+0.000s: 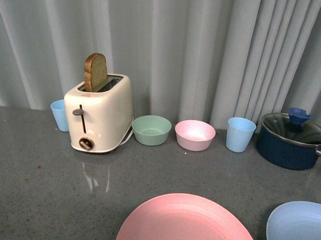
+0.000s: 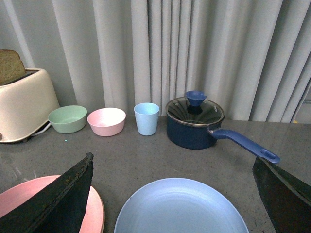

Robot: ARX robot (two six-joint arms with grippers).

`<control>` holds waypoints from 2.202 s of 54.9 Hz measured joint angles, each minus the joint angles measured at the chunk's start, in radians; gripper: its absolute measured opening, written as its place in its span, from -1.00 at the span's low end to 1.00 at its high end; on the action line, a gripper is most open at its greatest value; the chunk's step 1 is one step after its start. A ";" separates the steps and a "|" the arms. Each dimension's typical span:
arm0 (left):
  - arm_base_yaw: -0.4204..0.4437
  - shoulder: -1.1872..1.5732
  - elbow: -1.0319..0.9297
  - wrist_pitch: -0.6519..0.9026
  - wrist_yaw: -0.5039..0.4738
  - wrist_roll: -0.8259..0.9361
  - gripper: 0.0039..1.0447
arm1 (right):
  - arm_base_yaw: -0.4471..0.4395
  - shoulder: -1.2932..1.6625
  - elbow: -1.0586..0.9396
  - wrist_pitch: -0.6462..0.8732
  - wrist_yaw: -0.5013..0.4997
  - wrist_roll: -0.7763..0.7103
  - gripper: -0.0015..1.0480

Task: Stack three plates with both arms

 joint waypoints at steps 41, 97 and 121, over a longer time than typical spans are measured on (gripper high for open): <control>0.000 -0.450 -0.002 -0.420 0.000 0.000 -0.94 | 0.000 0.000 0.000 0.000 0.000 0.000 0.86; 0.000 -0.734 -0.001 -0.711 0.001 0.000 0.42 | -0.002 0.014 0.007 -0.024 0.012 0.024 0.86; 0.000 -0.735 -0.001 -0.711 0.001 0.002 0.87 | -0.729 1.206 0.444 0.032 -0.302 0.084 0.86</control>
